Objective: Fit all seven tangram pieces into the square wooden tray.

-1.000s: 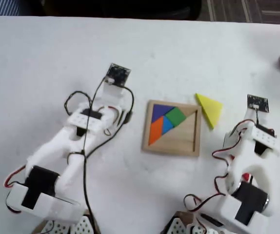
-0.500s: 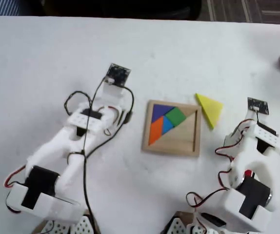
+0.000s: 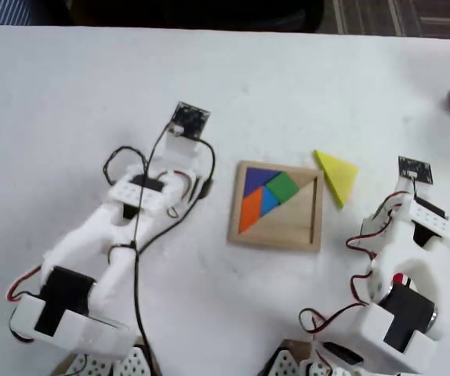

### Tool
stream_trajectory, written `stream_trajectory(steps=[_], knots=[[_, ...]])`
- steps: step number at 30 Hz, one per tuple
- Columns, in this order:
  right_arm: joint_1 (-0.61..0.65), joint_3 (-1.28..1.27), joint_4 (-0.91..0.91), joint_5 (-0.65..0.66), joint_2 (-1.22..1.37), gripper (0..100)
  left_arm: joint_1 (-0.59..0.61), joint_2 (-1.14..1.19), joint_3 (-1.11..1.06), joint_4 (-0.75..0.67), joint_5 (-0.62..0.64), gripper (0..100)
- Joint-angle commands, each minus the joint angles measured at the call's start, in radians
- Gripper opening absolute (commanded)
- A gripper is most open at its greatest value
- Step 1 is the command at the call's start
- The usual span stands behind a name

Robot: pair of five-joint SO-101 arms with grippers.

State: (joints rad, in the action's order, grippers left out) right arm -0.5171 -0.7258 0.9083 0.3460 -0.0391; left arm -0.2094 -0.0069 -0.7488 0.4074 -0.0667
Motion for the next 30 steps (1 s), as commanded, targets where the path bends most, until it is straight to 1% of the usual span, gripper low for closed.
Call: stream_trajectory(steps=[1,7,15,23,28,30], knots=[[-0.004,0.018,0.004,0.021,-0.002,19.7,0.012,-0.002,0.055,-0.020,-0.015,24],[-0.008,0.018,0.002,0.021,-0.004,8.7,0.012,-0.002,0.054,-0.020,-0.015,24],[-0.010,0.020,0.001,0.021,-0.013,7.4,0.012,-0.002,0.054,-0.020,-0.015,24],[-0.008,0.037,0.012,0.018,-0.015,8.7,0.012,-0.002,0.055,-0.020,-0.015,24],[-0.008,0.152,0.145,0.012,-0.015,18.1,0.012,-0.002,0.055,-0.020,-0.017,24],[-0.008,0.192,0.180,-0.008,-0.012,21.2,0.012,-0.002,0.055,-0.020,-0.037,24]])
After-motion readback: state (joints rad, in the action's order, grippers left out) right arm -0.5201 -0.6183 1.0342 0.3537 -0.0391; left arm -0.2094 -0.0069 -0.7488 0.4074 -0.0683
